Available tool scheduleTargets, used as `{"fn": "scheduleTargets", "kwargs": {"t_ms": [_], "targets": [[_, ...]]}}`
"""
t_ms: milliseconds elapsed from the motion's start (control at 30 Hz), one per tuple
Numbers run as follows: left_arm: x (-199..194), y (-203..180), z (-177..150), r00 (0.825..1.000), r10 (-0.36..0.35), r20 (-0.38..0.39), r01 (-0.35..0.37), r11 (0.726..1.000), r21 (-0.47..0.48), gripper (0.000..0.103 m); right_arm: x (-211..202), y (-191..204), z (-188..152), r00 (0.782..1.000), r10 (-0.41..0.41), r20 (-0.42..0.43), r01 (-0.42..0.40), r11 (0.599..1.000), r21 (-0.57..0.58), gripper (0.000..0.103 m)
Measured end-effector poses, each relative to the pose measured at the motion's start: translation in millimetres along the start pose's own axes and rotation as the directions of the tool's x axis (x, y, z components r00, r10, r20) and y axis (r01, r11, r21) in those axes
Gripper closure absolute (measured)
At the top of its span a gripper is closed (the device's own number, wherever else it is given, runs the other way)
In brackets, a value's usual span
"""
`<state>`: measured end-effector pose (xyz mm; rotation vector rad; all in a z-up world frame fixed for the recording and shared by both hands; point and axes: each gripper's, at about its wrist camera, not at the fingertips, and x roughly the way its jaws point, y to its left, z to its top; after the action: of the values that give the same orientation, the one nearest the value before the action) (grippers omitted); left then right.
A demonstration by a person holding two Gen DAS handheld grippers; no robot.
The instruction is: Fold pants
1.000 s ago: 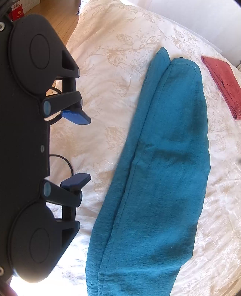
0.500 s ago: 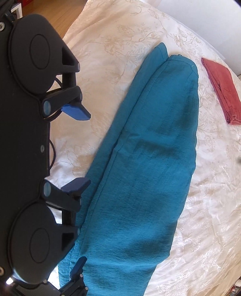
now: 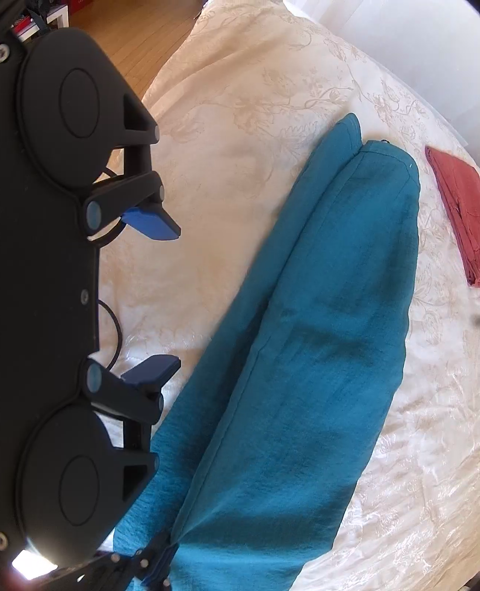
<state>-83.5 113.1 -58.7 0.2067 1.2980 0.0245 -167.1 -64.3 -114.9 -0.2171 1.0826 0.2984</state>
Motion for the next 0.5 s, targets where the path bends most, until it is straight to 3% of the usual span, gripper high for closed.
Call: {"fn": "scheduleTargets", "kwargs": {"t_ms": [167,267,500], "targets": [[11,6,12,1.0,0.009,0.005,-0.009,1.0,0.017,0.032,12,19,-9,0.992,0.067,-0.111,-0.079,0.991,-0.107,0.099],[21,4,29,0.999,0.02,0.029,-0.022,0.997,0.07,0.032,30,31,-15,0.988,0.022,-0.15,-0.047,0.985,-0.165,0.099],[53,5,86,0.997,0.008,0.076,-0.022,0.982,0.187,0.03,27,17,9,0.982,0.01,-0.187,-0.008,1.0,0.013,0.093]]}}
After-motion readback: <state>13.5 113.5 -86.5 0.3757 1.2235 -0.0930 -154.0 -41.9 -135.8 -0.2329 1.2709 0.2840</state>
